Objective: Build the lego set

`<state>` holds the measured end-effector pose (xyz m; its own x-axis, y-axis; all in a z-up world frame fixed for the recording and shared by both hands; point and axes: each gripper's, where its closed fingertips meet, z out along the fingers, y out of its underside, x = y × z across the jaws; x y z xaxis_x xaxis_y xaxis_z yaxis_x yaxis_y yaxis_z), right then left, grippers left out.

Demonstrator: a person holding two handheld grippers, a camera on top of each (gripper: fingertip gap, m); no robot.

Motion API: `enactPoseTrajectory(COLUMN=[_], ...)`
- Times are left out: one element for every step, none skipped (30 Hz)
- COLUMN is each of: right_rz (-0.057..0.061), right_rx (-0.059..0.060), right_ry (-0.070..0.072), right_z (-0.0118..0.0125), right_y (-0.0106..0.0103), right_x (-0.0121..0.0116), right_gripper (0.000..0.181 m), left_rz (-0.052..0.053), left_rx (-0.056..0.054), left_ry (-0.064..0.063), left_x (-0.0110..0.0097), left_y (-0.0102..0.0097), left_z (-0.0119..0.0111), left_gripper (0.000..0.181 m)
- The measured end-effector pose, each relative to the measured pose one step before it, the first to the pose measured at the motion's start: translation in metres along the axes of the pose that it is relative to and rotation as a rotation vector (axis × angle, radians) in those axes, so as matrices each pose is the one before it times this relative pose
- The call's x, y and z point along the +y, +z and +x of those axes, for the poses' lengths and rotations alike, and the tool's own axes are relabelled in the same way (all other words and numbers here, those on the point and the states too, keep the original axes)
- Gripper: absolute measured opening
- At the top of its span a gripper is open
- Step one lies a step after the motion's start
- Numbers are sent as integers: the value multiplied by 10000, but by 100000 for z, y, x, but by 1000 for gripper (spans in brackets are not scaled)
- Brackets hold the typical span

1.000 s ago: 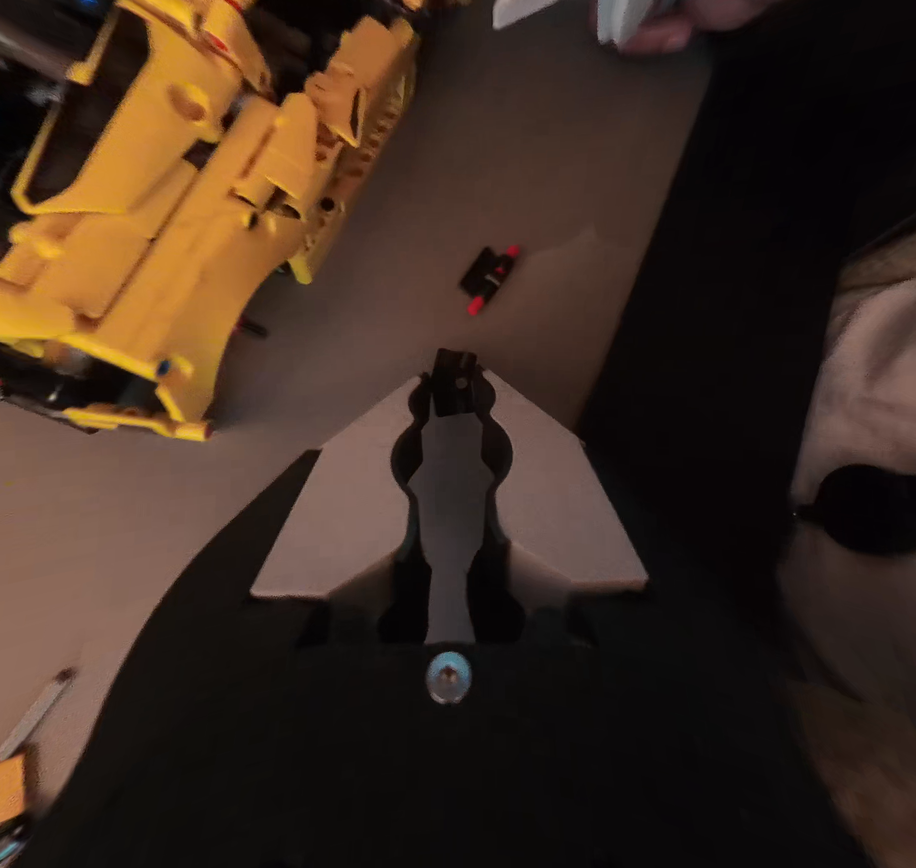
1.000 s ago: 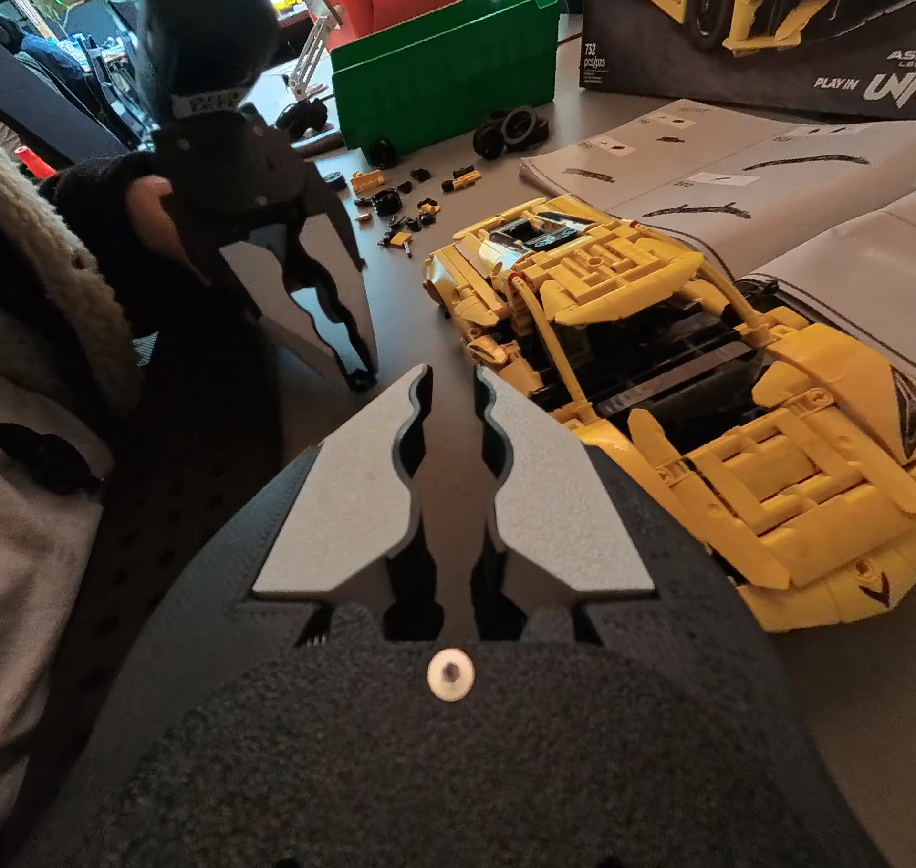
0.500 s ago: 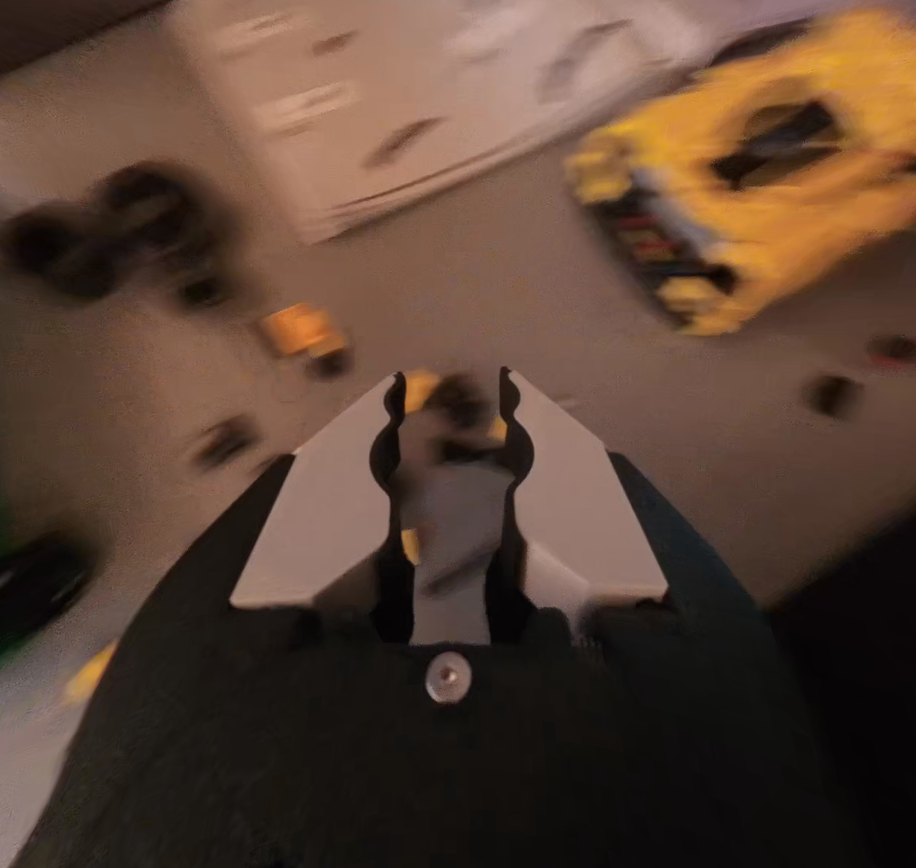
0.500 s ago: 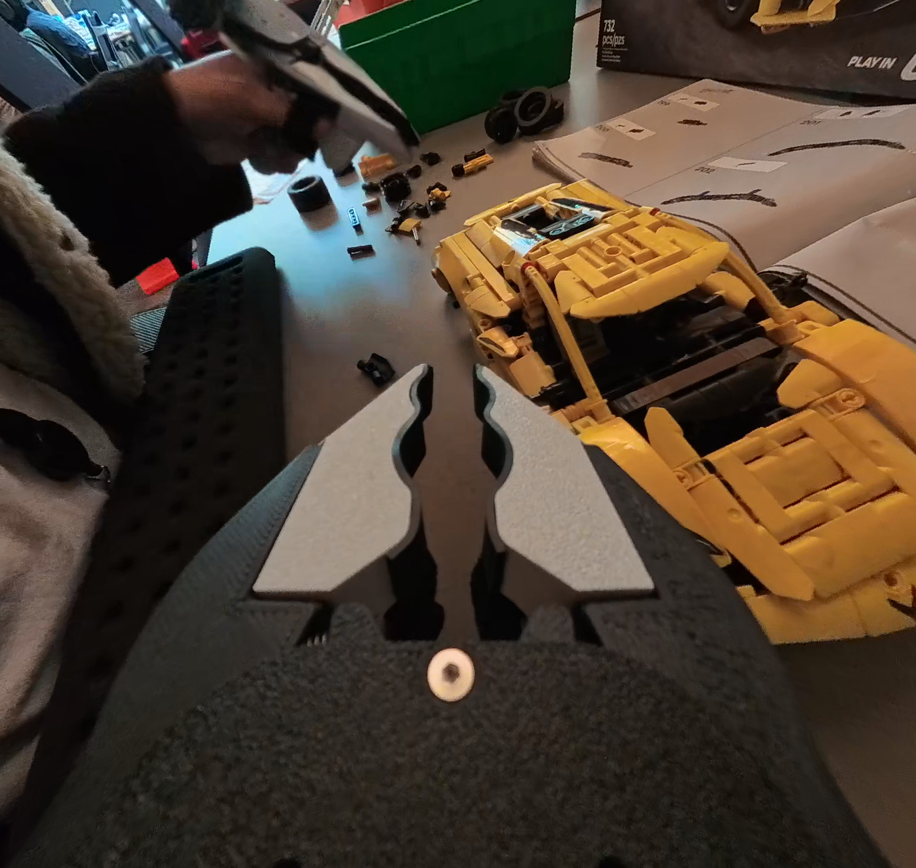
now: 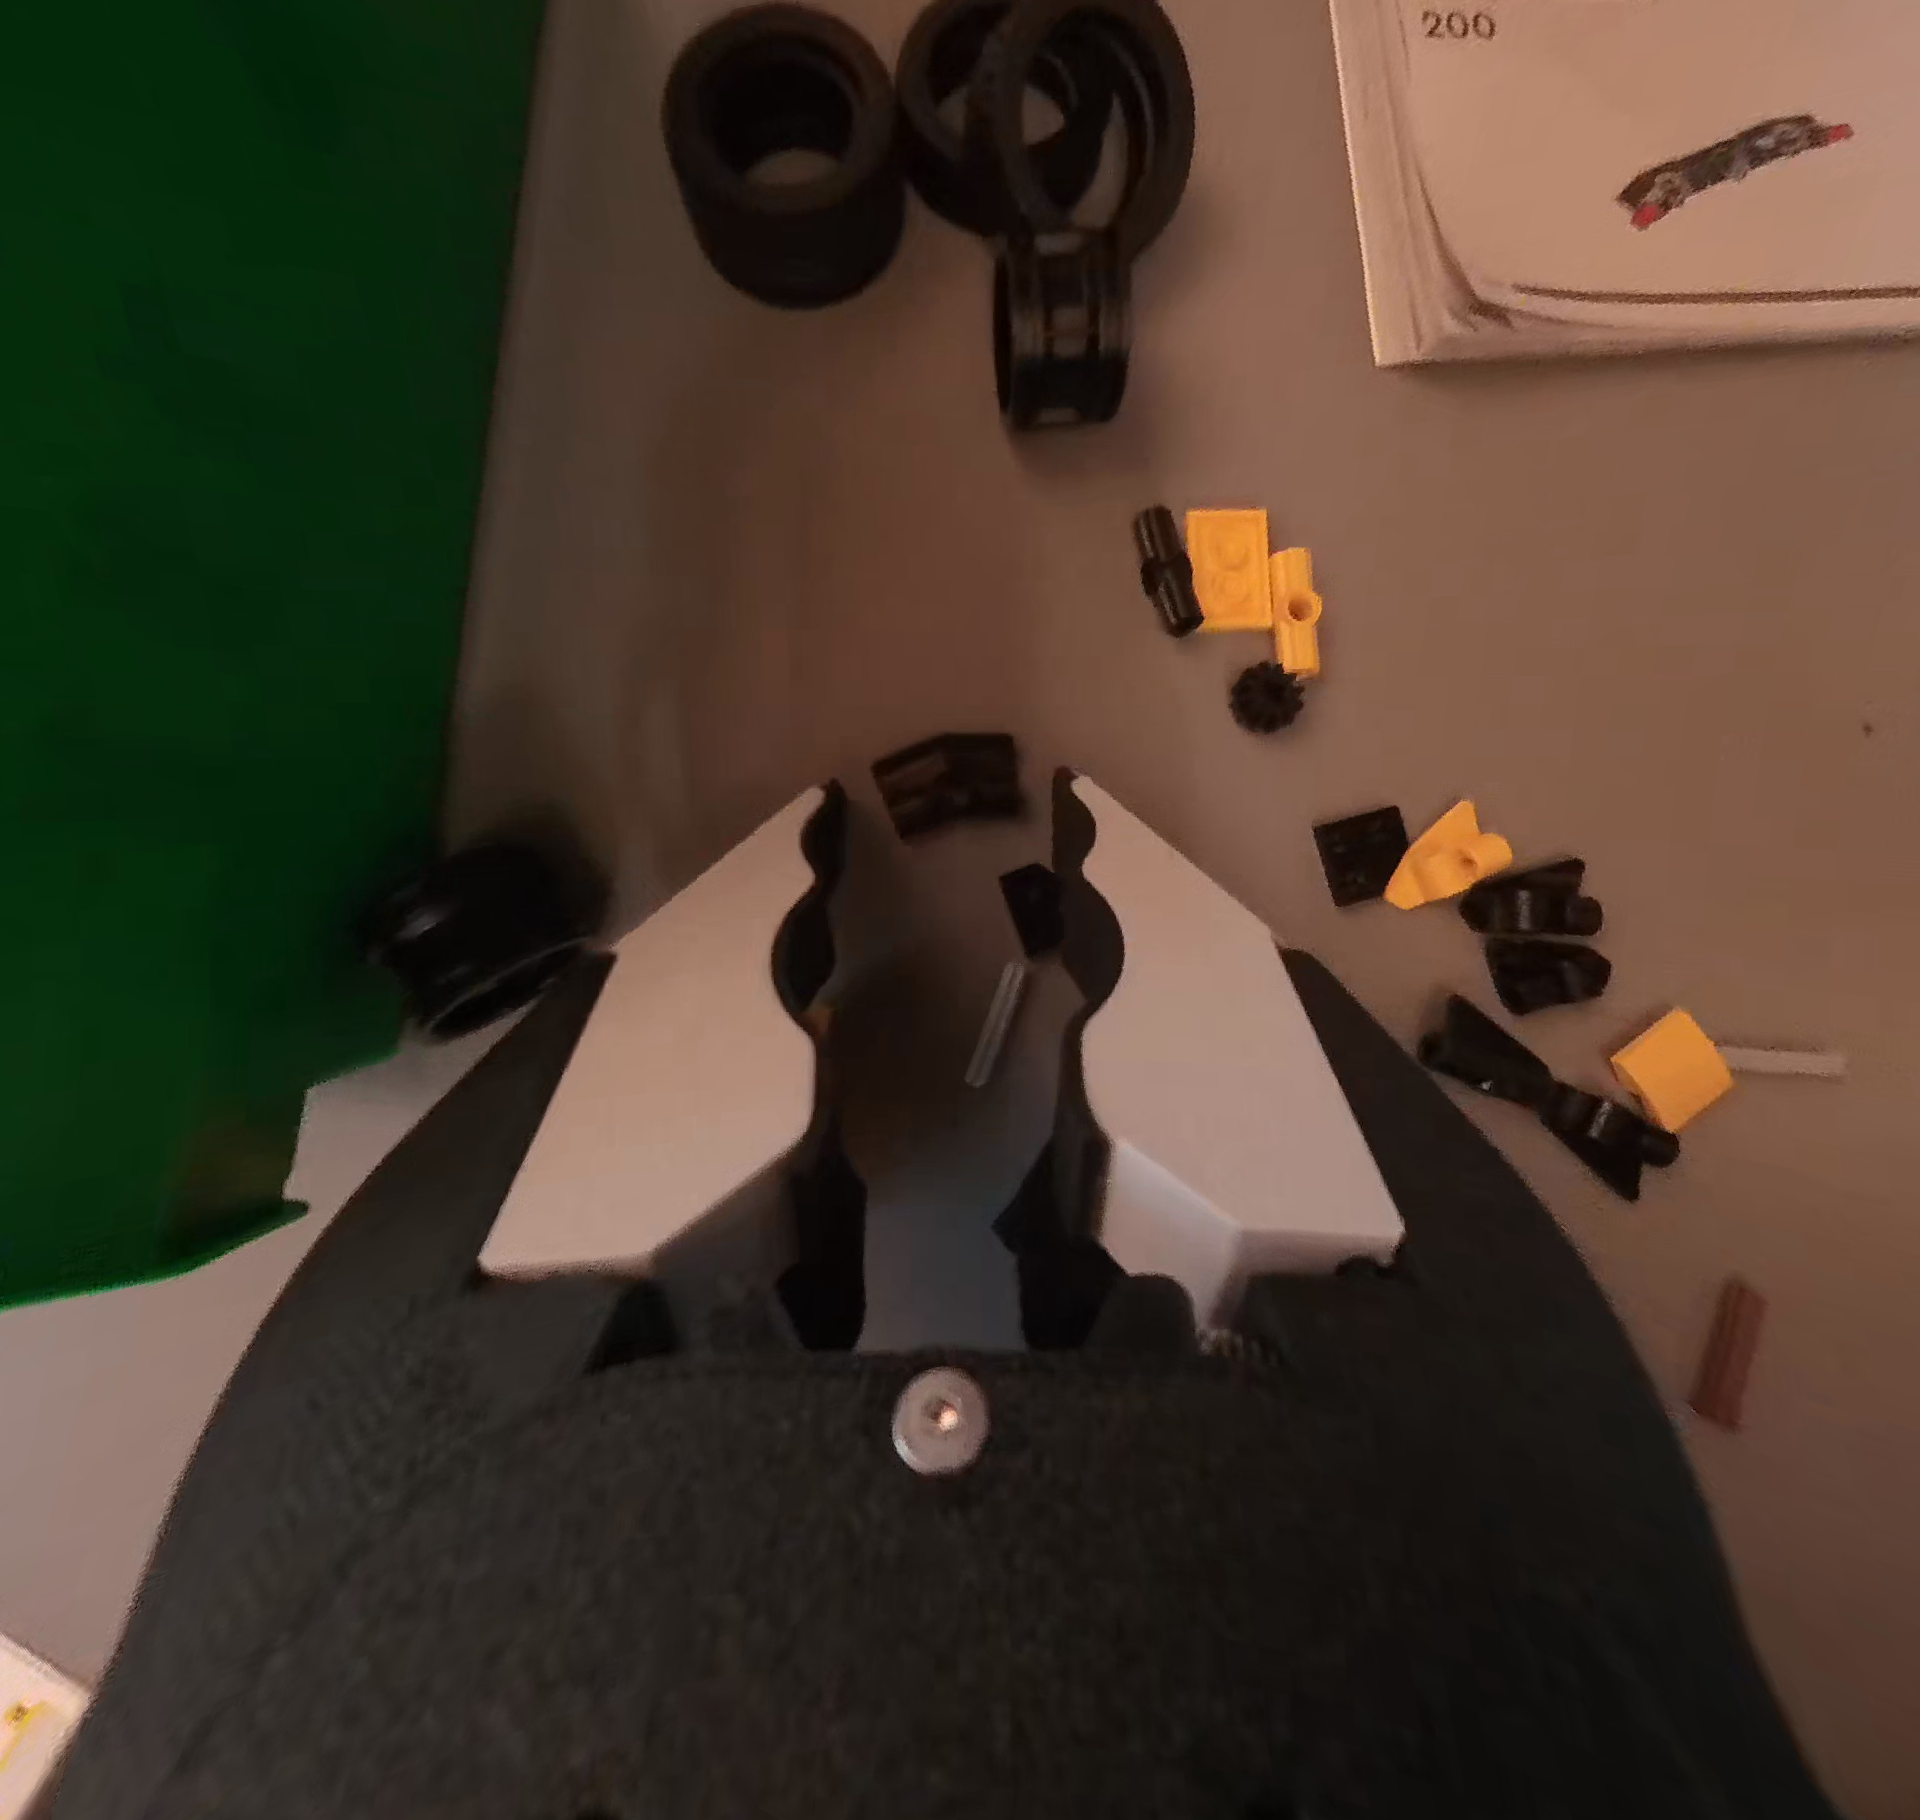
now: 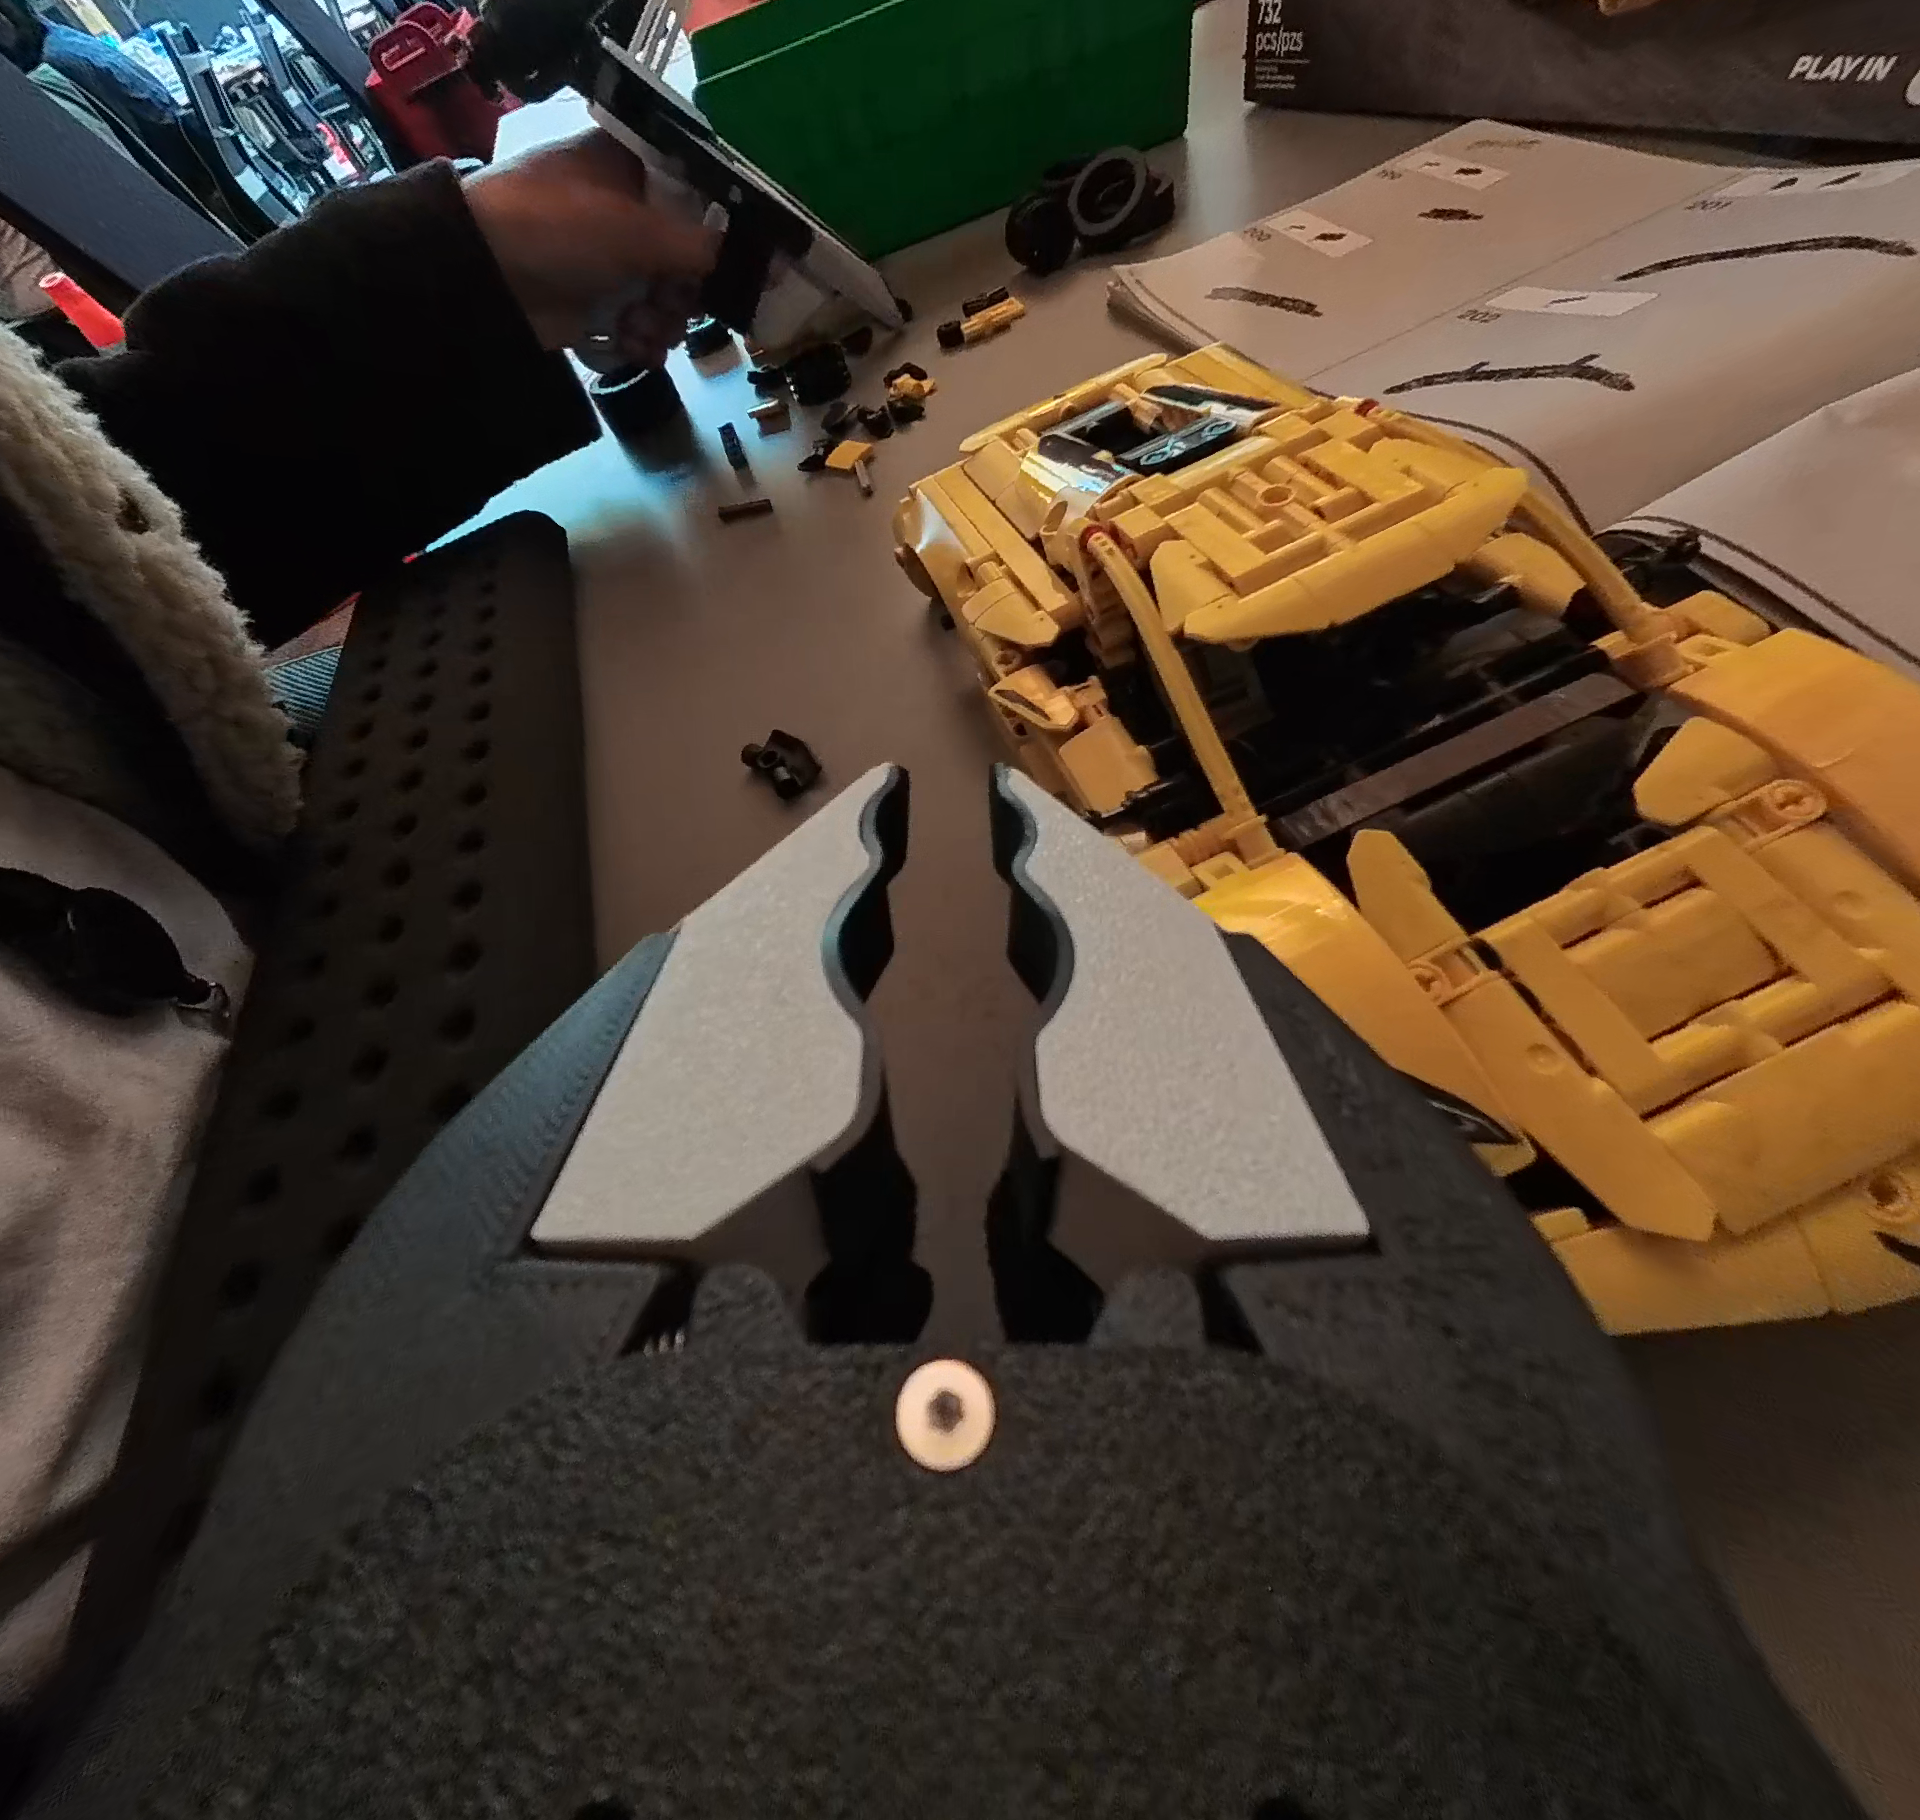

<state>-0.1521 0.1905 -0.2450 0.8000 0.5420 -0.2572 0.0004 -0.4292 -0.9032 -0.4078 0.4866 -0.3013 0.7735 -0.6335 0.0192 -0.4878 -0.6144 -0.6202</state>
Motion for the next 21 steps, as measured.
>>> enactPoseTrajectory(right_rz=[19,37,51,74,144,241,303,305,248,172,143,120,73,40,34,35,49,40,-19,-58,-69], right_rx=[-5,-6,6,22,25,21,48,113,155,168,226,328,352,297,253,226,189,166,155,147,143], right_ry=[19,19,1,-12,4,34,66,117,166,157,110,51,15,30,64,61,35,17,11,-3,-40], right_z=[17,3,7,15,14,-2,56,195,314,366,461,609,649,566,474,399,284,191,164,136,125], right_y=[-20,-42,-81,-113,-222,-374,-557,-683,-783,-859,-913,-944,-948,-935,-908,-898,-867,-835,-770,-712,-685], right_x=[-36,-67,-105,-157,-334,-567,-693,-637,-474,-294,-179,-99,-24,18,16,19,1,29,134,213,235], right_gripper=[15,15,15,15,15,15,14,14,14,15,15,15,15,15,15,15,15,14,14,14,14], left_rz=[-32,-51,-39,34,151,325,484,496,410,328,248,136,-14,-159,-172,-103,-119,-232,-320,-368,-316], left_rx=[92,67,32,46,115,312,515,642,781,1024,1195,1107,864,627,484,405,222,85,218,235,-61], left_ry=[82,93,83,80,120,270,511,744,869,870,757,568,356,131,-71,-202,-264,-235,-48,105,134], left_x=[-22,-19,-36,-134,-355,-734,-1079,-1263,-1276,-1246,-1157,-960,-643,-336,-231,-171,14,233,320,346,246], left_y=[7,-1,-5,-83,-284,-632,-940,-966,-687,-245,359,1018,1584,1887,1955,1849,1663,1490,1319,1161,943], left_z=[142,108,85,168,411,1009,1804,2534,3203,3928,4390,4260,3698,3015,2417,1880,1158,581,581,520,51], left_gripper=[35,25,25,25,25,25,25,25,25,25,25,25,25,25,25,25,25,25,25,25,25])
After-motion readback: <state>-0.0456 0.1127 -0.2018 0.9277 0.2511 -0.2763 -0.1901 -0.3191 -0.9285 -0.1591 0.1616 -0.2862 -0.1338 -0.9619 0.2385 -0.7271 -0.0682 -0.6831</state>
